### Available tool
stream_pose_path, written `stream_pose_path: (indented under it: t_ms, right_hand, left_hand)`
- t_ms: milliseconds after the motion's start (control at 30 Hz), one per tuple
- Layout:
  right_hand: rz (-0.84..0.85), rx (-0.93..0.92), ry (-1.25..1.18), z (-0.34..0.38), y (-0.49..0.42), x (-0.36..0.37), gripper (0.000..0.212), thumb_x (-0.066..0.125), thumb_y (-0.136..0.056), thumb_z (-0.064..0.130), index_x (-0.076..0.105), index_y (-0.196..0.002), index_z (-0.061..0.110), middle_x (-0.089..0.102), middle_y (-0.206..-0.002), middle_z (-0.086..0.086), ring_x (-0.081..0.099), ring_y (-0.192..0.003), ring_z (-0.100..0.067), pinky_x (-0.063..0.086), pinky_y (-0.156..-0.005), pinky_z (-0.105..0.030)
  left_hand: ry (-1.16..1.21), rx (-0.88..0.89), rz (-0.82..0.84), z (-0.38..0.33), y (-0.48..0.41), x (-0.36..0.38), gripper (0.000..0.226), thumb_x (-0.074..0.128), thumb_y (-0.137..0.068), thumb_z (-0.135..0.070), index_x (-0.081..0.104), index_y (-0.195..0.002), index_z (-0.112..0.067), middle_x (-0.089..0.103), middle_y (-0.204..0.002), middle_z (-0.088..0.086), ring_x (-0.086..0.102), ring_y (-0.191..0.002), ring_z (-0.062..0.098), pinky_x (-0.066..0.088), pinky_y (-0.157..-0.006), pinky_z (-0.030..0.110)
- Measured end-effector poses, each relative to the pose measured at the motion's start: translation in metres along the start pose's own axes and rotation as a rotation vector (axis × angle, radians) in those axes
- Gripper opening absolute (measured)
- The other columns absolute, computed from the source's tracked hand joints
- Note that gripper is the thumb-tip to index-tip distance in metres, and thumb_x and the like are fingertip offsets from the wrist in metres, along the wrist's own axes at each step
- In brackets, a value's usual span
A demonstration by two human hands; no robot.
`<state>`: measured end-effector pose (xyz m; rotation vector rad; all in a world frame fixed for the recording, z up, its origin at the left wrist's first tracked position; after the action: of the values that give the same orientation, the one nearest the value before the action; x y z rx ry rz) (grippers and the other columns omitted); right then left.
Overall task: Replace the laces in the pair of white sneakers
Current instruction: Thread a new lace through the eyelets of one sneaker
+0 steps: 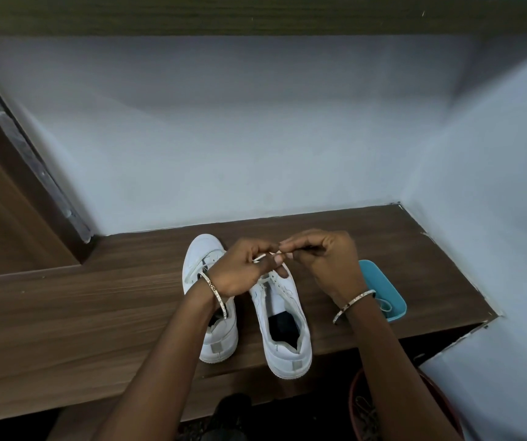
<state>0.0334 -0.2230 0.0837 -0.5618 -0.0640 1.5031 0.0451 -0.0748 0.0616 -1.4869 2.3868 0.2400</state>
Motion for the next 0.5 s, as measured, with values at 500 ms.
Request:
stream_pose_path:
  t_ms: [500]
  right_hand:
    - [-0.065, 0.434, 0.110, -0.072, 0.010, 0.017, 0.018, 0.078, -0.080, 0.007, 0.075, -0.097, 0.012, 0.074, -0.090, 0.000, 0.068, -0.079, -0.009, 0.050, -0.071, -0.020]
  left_hand:
    - [-0.330, -0.203, -0.619, 0.040, 0.006, -0.040, 0.027, 0.056, -0.098, -0.024, 0.067, -0.076, -0.014, 0.060, -0.057, -0.012, 0.057, -0.063, -0.014, 0.037, -0.060, 0.005]
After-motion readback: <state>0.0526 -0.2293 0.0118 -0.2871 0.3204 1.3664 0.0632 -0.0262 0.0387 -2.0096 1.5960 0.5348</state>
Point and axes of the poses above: each hand's wrist, its own y-axis away from the middle knuckle, its own x-axis out of the palm, z = x × y, the point moved 7 cm from there along -y, towards the middle knuckle
